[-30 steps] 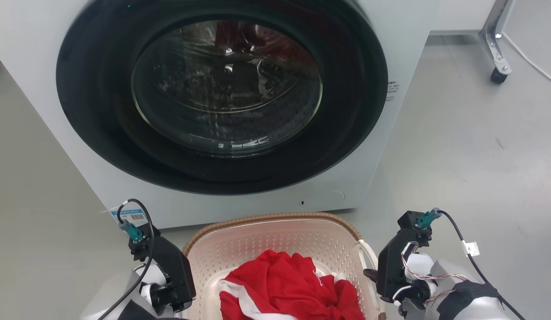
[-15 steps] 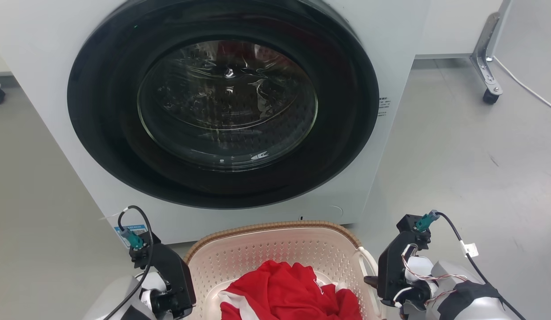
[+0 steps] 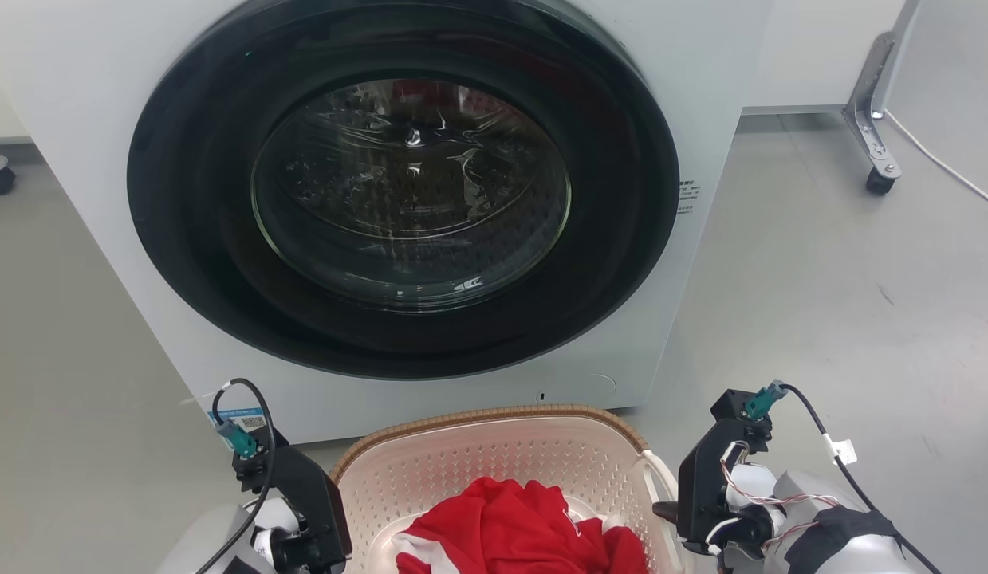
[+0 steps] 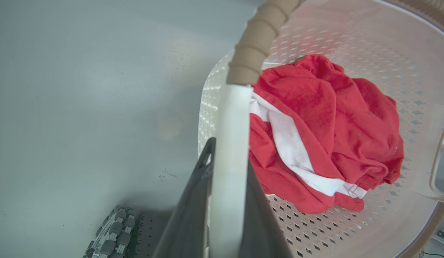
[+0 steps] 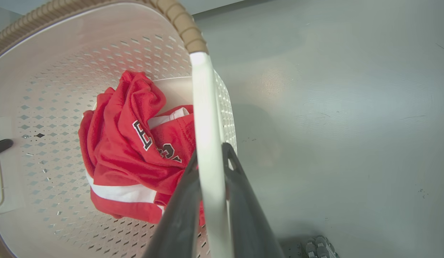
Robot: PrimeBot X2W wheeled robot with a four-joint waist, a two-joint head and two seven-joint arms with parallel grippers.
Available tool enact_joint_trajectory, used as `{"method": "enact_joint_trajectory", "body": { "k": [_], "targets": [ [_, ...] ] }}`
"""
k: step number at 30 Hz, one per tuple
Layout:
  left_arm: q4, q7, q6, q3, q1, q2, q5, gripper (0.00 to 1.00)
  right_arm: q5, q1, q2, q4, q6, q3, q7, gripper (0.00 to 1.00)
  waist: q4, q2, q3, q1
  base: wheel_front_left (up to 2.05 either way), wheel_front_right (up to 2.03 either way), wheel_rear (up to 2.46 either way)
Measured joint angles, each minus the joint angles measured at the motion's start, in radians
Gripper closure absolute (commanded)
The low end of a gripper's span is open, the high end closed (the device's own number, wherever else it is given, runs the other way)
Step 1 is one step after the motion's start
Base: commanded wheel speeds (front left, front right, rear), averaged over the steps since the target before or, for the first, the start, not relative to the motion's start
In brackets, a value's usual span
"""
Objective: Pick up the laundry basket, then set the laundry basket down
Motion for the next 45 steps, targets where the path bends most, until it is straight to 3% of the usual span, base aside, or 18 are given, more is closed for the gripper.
{"method": "enact_joint_trajectory", "body": {
  "k": [35, 45],
  "targets": [
    [0.0, -0.013, 0.009, 0.001, 0.0, 0.0, -0.006, 1.0, 0.022, -0.005, 0.0, 0.002, 0.0, 0.024, 0.005, 1.0, -0.001, 0.0, 0.003, 0.0, 0.0, 0.0, 0.0],
    [0.0, -0.067, 0.028, 0.004, 0.0, -0.002, -0.007, 1.0, 0.029, -0.008, 0.0, -0.004, 0.0, 0.035, -0.005, 1.0, 0.004, 0.0, 0.009, 0.0, 0.0, 0.0, 0.0]
  ]
}}
